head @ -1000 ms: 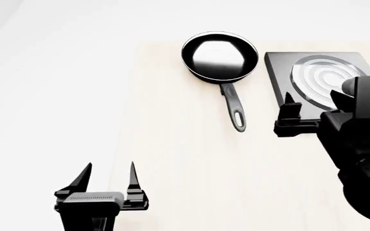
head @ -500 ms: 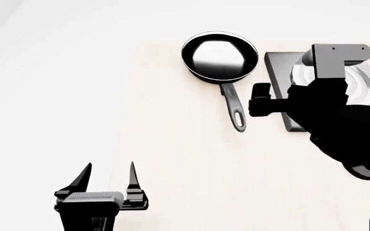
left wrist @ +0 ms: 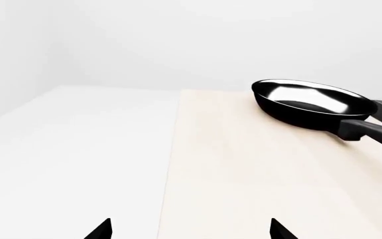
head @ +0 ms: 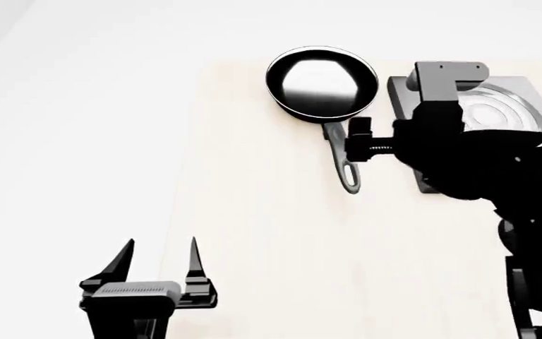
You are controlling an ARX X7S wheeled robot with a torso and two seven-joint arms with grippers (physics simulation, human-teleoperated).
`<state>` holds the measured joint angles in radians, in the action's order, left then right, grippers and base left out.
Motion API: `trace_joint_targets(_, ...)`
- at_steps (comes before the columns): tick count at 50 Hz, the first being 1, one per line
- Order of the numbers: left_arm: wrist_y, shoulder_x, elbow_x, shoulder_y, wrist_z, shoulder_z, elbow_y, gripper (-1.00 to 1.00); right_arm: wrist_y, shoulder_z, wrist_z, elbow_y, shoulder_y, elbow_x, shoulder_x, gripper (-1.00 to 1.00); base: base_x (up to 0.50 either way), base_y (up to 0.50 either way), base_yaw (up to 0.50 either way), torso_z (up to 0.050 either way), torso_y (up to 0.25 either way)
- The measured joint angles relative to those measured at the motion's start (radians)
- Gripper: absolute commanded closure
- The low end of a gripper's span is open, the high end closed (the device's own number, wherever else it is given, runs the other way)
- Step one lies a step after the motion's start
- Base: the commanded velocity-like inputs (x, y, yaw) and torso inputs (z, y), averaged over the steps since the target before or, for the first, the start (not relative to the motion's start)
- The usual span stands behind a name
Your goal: Turn on the stove and put the frying pan on it.
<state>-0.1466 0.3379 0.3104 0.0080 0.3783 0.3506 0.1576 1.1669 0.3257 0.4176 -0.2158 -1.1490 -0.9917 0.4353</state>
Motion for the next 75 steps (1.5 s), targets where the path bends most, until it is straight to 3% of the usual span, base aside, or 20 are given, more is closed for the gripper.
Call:
trace_joint_targets(44, -0.005, 0.006, 0.006, -0.003, 0.005, 0.011, -0.005, -1.00, -0.205, 0.196, -0.192, -0.458, -0.103, 0.195, -0.162, -1.00, 0.00, 0.00, 0.00, 0.000, 0.000)
trace_joint_targets(75, -0.009, 0.009, 0.008, -0.003, 0.009, 0.020, -0.007, -1.00, -0.270, 0.243, -0.254, -0.615, -0.133, 0.236, -0.236, -1.00, 0.00, 0.00, 0.00, 0.000, 0.000)
